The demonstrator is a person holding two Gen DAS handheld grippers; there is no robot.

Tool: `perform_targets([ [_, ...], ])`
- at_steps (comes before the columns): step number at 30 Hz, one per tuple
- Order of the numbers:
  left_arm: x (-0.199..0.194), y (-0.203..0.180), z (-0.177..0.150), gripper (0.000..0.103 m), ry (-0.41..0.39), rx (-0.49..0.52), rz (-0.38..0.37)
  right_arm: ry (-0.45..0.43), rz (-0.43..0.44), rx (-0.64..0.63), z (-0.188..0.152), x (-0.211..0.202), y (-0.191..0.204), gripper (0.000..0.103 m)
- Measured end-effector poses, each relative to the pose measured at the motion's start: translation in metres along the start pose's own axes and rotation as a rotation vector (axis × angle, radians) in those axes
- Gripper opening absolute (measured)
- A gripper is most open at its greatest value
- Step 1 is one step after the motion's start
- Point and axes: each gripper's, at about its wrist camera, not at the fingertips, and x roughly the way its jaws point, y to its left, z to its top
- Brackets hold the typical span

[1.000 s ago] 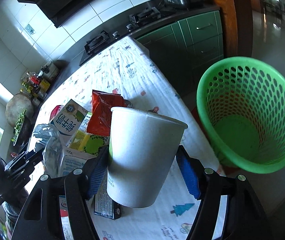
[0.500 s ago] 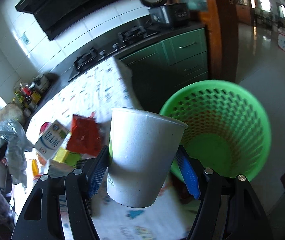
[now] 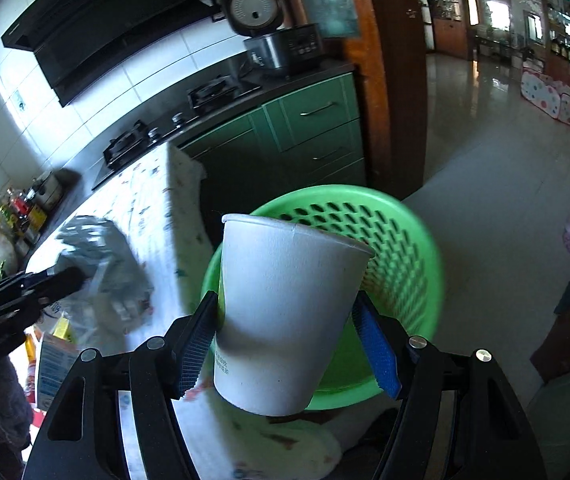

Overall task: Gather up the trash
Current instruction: 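Carry the foil over the green basket and open the left gripper while the right carries the cup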

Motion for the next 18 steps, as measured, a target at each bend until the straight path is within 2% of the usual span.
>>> perform_targets([
  [5,0.054,-0.021,0.016,0.020,0.063,-0.007,-0.011,0.001,-0.022,0.024,0.003,0.006,-0.028,0.066],
  [8,0.077,-0.027,0.020,0.024,0.094,-0.024,-0.013,0.002,-0.028,0.042,0.004,0.008,-0.041,0.066],
  [9,0.082,-0.030,0.020,0.029,0.100,-0.024,-0.011,0.004,-0.030,0.049,0.004,0.009,-0.045,0.066],
  [11,0.089,-0.032,0.020,0.045,0.108,-0.026,-0.017,0.005,-0.032,0.056,0.004,0.012,-0.050,0.066],
  [12,0.090,-0.033,0.020,0.067,0.109,-0.030,-0.017,0.006,-0.034,0.058,0.005,0.013,-0.051,0.066],
  [13,0.089,-0.035,0.018,0.072,0.098,-0.030,-0.010,0.007,-0.034,0.062,0.005,0.015,-0.053,0.066],
  [18,0.074,-0.036,0.014,0.072,0.072,-0.024,0.023,0.021,-0.026,0.060,0.006,0.026,-0.051,0.066],
])
